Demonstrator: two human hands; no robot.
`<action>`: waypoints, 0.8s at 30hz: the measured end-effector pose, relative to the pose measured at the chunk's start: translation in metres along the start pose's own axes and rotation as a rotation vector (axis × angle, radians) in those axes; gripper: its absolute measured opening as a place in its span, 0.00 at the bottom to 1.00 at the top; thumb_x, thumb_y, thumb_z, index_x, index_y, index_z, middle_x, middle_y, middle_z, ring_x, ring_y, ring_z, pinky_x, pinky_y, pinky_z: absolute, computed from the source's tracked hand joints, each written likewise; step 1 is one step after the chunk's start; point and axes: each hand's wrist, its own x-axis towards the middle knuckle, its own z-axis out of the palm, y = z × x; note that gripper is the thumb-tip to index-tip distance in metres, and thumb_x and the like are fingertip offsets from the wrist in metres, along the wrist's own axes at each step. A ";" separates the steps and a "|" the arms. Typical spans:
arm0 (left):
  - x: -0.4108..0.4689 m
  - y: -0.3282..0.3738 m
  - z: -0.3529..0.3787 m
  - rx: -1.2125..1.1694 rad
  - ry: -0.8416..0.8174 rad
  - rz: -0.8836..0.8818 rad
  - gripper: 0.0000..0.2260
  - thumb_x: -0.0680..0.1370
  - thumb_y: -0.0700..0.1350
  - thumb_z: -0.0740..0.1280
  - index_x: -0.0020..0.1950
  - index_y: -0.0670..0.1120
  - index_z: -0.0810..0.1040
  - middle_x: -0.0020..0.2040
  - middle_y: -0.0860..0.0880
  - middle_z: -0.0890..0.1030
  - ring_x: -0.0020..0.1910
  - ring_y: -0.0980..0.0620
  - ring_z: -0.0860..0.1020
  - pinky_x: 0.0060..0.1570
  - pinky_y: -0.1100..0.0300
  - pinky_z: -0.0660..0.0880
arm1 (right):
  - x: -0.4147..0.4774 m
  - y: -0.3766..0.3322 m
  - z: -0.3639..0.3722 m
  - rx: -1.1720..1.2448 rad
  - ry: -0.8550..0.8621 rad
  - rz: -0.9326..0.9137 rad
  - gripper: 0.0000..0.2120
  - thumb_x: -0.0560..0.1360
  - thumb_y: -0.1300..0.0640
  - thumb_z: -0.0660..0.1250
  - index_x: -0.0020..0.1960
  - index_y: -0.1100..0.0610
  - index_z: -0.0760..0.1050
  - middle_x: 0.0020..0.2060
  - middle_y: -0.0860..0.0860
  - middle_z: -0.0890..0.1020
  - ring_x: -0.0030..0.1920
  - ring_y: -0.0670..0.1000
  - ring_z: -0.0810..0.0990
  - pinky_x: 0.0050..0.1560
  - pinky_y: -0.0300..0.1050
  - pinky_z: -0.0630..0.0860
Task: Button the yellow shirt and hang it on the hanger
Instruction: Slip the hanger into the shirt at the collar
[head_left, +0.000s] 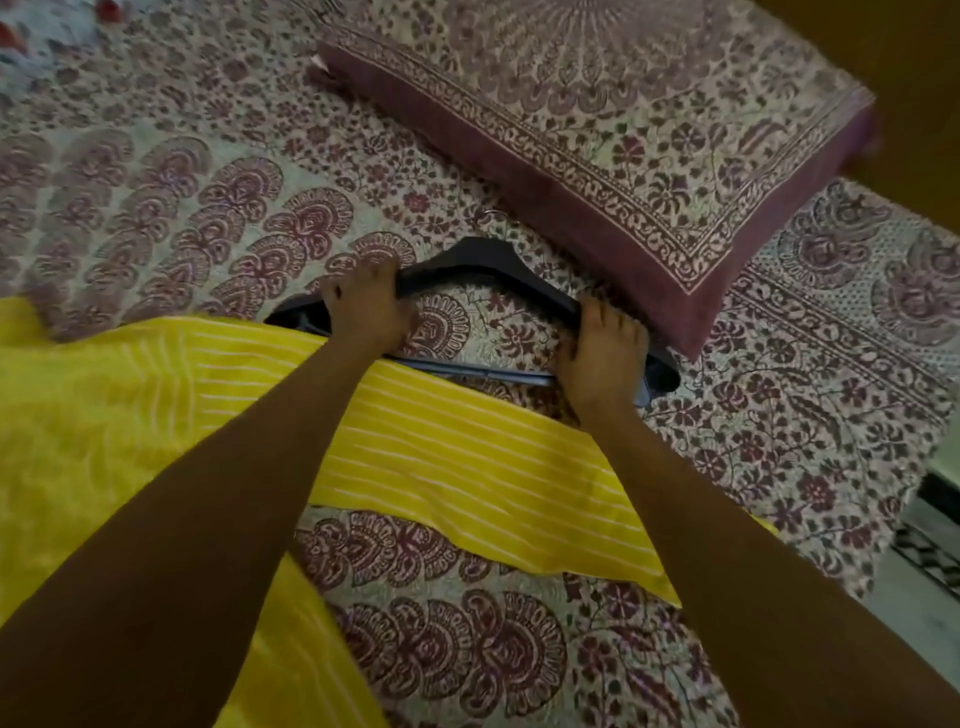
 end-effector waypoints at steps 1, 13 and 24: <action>0.005 0.002 -0.001 -0.048 0.001 -0.030 0.19 0.78 0.48 0.62 0.67 0.45 0.67 0.62 0.37 0.73 0.63 0.37 0.69 0.68 0.42 0.57 | 0.003 -0.001 0.001 -0.007 0.014 0.017 0.20 0.77 0.58 0.57 0.69 0.58 0.64 0.64 0.59 0.73 0.63 0.61 0.69 0.65 0.53 0.60; 0.010 -0.008 -0.067 -0.135 0.249 -0.034 0.10 0.81 0.44 0.57 0.58 0.46 0.75 0.37 0.45 0.72 0.47 0.40 0.73 0.63 0.47 0.58 | 0.018 -0.039 -0.038 0.122 0.255 -0.028 0.15 0.78 0.59 0.57 0.63 0.56 0.72 0.54 0.58 0.80 0.55 0.61 0.75 0.54 0.52 0.64; -0.133 -0.173 -0.134 -0.213 0.474 -0.140 0.20 0.77 0.59 0.60 0.62 0.49 0.74 0.49 0.43 0.79 0.51 0.40 0.76 0.60 0.44 0.63 | -0.087 -0.191 -0.034 0.307 0.156 -0.352 0.14 0.76 0.59 0.57 0.58 0.60 0.75 0.46 0.61 0.81 0.46 0.65 0.77 0.51 0.58 0.69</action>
